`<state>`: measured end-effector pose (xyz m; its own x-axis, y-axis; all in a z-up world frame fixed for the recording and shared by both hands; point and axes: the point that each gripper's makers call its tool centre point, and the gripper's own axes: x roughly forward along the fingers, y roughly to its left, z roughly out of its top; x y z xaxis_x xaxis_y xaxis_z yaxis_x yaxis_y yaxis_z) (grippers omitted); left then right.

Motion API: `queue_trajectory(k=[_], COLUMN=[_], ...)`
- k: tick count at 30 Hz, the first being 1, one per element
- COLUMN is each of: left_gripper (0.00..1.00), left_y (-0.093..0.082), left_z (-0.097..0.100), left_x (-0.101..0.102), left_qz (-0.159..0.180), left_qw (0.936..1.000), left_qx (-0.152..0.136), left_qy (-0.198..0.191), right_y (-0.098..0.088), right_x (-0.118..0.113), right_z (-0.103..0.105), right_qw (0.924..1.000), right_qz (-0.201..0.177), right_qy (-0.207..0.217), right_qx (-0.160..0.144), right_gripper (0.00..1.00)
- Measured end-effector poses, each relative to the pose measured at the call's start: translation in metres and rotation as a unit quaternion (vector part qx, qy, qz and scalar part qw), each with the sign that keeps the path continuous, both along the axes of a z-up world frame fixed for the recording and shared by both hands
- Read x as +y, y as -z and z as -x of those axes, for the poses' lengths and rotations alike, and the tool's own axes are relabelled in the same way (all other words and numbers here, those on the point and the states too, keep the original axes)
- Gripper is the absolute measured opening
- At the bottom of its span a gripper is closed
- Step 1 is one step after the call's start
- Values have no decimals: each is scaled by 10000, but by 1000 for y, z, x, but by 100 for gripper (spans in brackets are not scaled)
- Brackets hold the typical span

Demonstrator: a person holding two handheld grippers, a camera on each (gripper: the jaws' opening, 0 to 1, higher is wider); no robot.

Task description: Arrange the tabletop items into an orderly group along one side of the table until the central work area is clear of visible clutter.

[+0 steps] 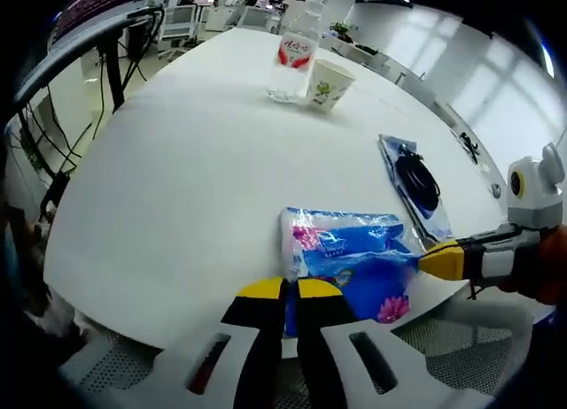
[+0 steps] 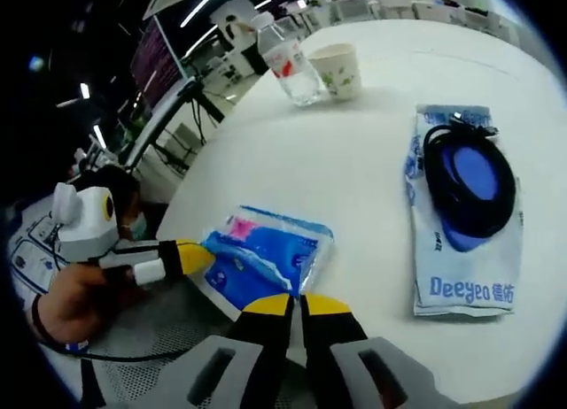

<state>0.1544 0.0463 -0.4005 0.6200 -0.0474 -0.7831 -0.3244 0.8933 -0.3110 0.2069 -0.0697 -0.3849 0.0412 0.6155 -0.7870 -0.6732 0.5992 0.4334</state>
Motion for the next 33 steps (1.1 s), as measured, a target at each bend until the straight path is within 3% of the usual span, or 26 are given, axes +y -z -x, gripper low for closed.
queue_trajectory(k=[9,13,24,33], left_gripper=[0,0,0,0], left_y=[2,-2,-8,-10], left_z=[3,5,3,2], left_x=[1,-2,-10,-12], left_qz=[0,-24,-43,-103], left_qw=[10000,10000,10000,9999], left_qx=[41,20,-23,-48], left_qy=[-79,-63,58,131], right_y=[5,4,3,-9], right_x=[6,6,5,5], right_z=[5,-3,-13,-14], right_qw=[9991,9994,9994,9994], right_qz=[13,-5,-14,-210], right_qy=[-400,-287,-174,-65], right_qx=[-132,-212,-294,-280], right_gripper=[15,15,0,0])
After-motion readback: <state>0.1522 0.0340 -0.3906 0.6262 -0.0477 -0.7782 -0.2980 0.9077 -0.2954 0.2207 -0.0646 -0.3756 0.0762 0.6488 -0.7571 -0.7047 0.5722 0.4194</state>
